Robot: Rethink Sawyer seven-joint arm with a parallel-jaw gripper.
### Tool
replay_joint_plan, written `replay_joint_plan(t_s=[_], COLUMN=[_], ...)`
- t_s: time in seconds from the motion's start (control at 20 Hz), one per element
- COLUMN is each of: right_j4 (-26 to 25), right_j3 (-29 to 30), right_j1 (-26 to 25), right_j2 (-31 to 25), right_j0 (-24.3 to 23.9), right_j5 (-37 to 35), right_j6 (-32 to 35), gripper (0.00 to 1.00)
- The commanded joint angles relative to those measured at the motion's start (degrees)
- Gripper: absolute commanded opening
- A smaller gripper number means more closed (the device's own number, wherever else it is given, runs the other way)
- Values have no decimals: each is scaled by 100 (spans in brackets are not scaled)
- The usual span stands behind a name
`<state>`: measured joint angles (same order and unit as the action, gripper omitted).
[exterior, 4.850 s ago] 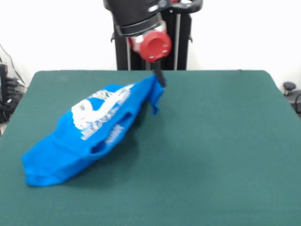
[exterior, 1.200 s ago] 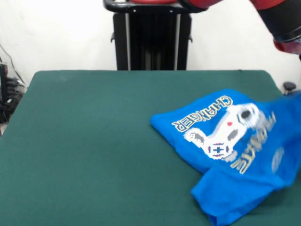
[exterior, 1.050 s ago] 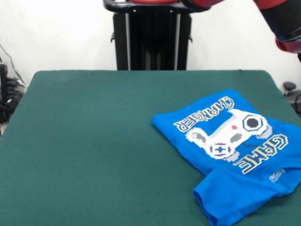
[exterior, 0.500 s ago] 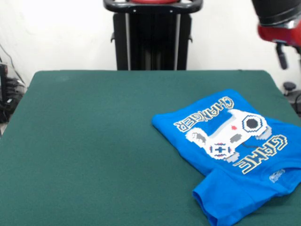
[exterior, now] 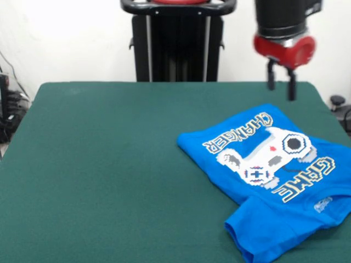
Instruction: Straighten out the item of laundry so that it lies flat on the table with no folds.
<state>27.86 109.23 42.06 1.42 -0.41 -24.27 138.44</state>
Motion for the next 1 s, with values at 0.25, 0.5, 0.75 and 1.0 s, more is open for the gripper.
replay_joint_plan(t_s=[0.25, 0.5, 0.75, 1.0], right_j4=[25, 39, -216, -153], right_j3=[-265, -205, -1548, -2057], right_j1=[-520, -137, -683, -1211], right_j2=[1156, 891, 1720, 1597], right_j0=[-153, -423, -3, -336], right_j5=[-425, -520, -853, -749], right_j6=[1407, 1031, 1353, 962], gripper=[100, 100, 100, 100])
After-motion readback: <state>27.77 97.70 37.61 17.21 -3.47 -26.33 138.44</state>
